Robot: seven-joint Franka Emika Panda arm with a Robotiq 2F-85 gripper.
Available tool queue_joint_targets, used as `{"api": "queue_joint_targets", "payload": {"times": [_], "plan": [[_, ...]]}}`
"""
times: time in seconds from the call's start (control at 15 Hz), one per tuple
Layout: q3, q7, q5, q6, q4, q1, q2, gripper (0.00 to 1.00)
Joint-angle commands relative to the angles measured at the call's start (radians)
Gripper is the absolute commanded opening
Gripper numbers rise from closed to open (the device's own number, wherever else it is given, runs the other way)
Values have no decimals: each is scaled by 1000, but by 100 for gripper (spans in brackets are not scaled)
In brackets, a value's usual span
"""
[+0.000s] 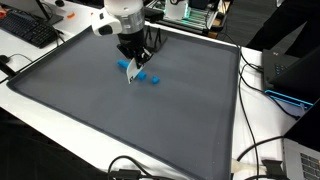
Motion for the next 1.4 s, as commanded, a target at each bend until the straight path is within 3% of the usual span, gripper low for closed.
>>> {"api": "queue_joint_targets", "payload": {"times": [0.0,1.33], "plan": [[-10,3,-24,31,-4,6,24,1],[3,-22,44,17,-53,-27,27,1]]}}
